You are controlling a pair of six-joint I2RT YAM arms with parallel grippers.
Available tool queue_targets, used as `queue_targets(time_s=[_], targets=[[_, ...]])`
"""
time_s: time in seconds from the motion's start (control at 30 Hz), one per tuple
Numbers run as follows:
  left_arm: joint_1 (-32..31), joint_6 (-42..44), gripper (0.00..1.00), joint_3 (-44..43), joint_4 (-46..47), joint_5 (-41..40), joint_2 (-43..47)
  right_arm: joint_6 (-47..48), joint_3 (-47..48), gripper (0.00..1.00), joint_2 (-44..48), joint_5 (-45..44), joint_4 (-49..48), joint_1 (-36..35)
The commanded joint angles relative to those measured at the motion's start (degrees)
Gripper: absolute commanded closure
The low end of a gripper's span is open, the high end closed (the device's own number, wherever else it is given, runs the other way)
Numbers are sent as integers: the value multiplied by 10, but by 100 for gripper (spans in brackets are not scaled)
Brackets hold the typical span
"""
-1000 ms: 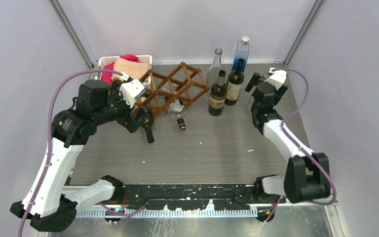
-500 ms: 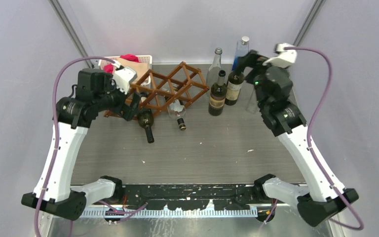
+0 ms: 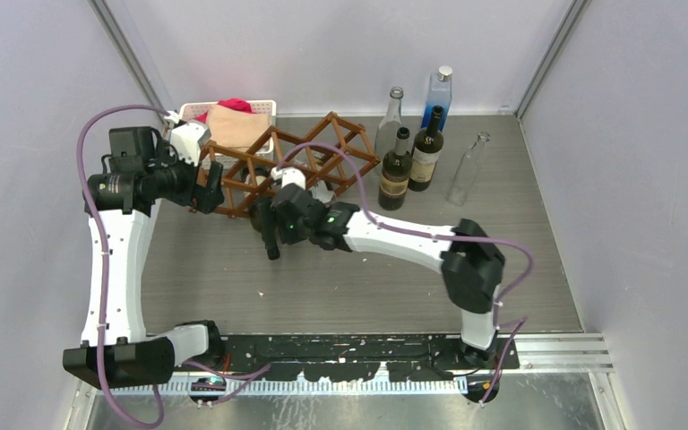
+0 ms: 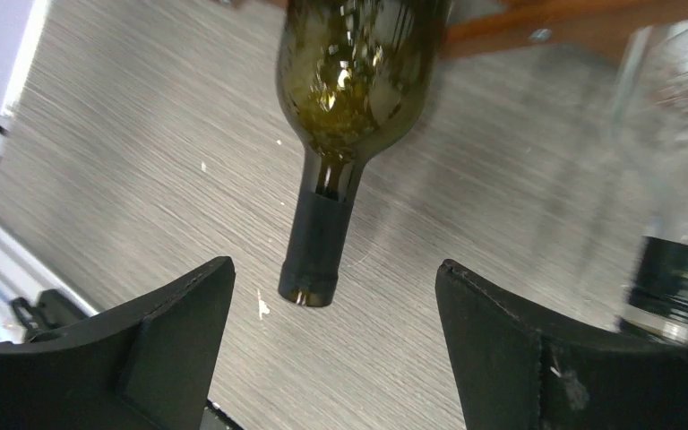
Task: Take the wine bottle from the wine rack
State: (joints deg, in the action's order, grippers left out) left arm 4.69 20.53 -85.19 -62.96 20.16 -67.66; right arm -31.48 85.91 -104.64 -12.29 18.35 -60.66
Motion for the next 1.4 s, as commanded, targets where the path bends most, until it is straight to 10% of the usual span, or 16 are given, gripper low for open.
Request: queue_targets(time_s=[0.0, 0.93, 1.37], targets=[[16, 39, 5, -3, -3, 48, 13, -35, 66, 14, -33, 19, -33, 1], [17, 43, 4, 23, 2, 113, 53, -51, 68, 33, -173, 0, -114, 0], [16, 63, 4, 34, -7, 134, 64, -74, 34, 99, -133, 23, -138, -18]])
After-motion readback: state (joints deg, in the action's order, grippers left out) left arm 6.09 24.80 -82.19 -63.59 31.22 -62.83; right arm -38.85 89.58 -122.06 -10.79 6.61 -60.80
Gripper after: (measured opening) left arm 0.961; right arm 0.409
